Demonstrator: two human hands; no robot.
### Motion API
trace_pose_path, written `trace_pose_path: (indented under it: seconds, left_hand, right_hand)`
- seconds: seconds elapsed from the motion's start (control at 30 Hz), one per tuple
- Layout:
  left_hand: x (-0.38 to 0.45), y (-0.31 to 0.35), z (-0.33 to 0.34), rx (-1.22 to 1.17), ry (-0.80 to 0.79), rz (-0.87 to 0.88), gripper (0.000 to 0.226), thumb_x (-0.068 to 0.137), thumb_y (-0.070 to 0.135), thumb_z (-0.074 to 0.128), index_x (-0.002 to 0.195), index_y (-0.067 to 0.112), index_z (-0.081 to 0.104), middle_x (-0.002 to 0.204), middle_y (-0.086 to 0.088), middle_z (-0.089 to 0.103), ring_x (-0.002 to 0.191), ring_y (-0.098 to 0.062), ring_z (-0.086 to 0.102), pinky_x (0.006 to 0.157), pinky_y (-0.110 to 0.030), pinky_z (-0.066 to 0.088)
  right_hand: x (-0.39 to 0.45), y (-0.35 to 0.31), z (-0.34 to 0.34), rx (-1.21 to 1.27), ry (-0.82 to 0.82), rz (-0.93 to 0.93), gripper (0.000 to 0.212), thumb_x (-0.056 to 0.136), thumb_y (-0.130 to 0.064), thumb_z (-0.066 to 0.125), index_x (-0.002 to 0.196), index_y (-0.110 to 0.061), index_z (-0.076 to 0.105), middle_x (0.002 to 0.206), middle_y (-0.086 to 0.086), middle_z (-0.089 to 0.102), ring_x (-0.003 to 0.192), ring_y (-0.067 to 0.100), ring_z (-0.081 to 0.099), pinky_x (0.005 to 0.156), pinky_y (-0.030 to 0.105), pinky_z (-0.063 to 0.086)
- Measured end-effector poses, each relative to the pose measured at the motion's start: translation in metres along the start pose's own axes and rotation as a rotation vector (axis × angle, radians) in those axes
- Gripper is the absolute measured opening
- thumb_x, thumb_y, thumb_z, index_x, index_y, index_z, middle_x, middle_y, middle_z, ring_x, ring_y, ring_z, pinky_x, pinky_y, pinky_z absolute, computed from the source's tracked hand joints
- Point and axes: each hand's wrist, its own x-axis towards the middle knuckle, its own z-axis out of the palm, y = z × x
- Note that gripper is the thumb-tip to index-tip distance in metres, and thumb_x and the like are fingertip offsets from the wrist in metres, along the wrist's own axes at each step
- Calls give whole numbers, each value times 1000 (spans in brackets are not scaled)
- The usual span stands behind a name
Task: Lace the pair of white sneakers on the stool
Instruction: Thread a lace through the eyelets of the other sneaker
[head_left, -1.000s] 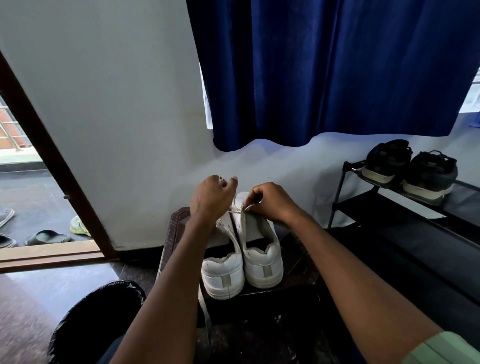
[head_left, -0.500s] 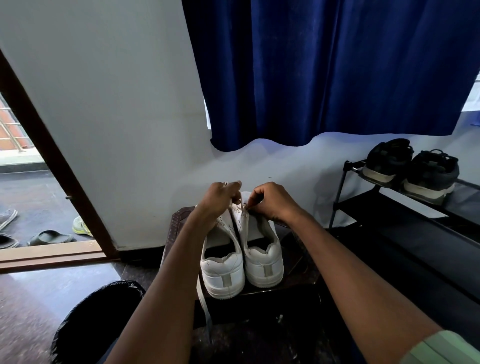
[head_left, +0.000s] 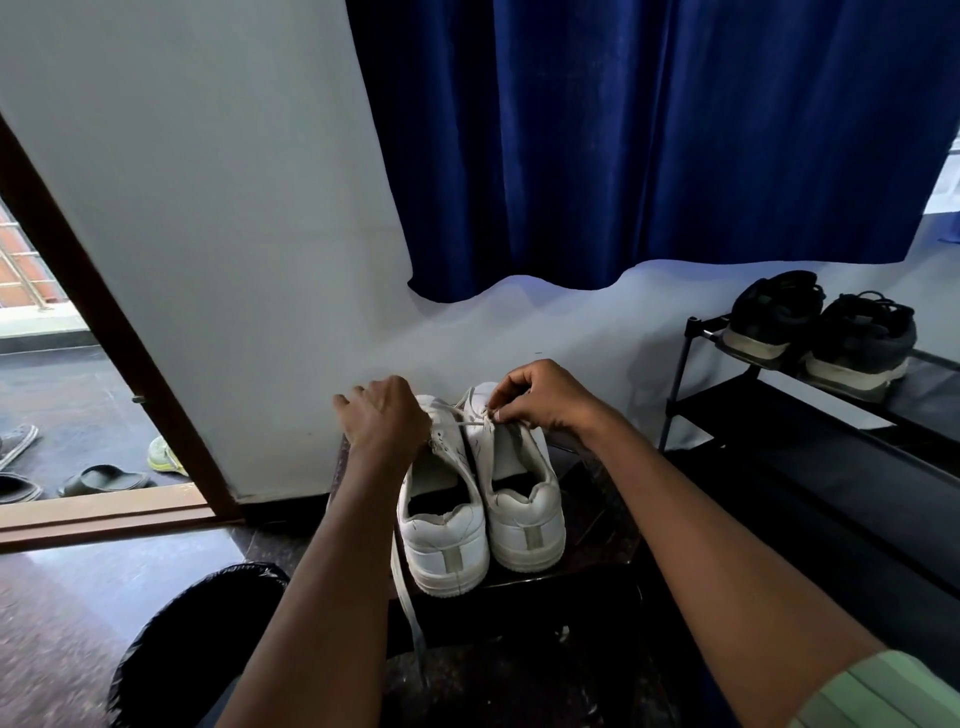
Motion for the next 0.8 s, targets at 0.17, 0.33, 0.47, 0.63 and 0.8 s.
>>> trace_pose_path:
  seconds: [0.17,0.33,0.47,0.63,0.8]
  left_hand:
    - [12,21,14,-187,-50,184,29,94,43,60,90,22,79,99,-2,74,92,-26,60,88,-40,34]
    - [7,38,26,-262,-122,192,30,91,52,66,94,26,81,97,-1,74,98,-28,64,92,-41,33]
    - [8,41,22,-639,-35,186,14,79,39,70,77,29,79,82,5,76,86,-21,70,86,-40,56]
    - [14,37,23,-617,-8,383,17,85,29,63,81,29,80,75,7,73,76,-15,69,76,-39,59]
    - [23,32,31,-533,127,533,15,83,23,78,97,29,81,97,3,66,95,-19,59,83,-40,53]
  right_hand:
    - [1,-4,1,134,76,52,9,89,-10,74,91,-12,82,91,-1,79,81,5,68,52,11,45]
    - [1,-7,8,186,52,81,13,98,-12,66,104,-12,78,100,-1,77,84,3,65,50,5,42]
    - [2,-12,9,299,14,124,20,103,-24,62,120,-22,71,105,-1,76,86,7,66,69,20,46]
    - [7,-10,11,641,-48,150,30,99,-19,64,128,-23,70,109,3,73,101,18,63,84,36,45]
    - [6,-10,13,679,-57,98,27,96,-10,66,120,-15,76,119,10,76,109,20,67,91,38,47]
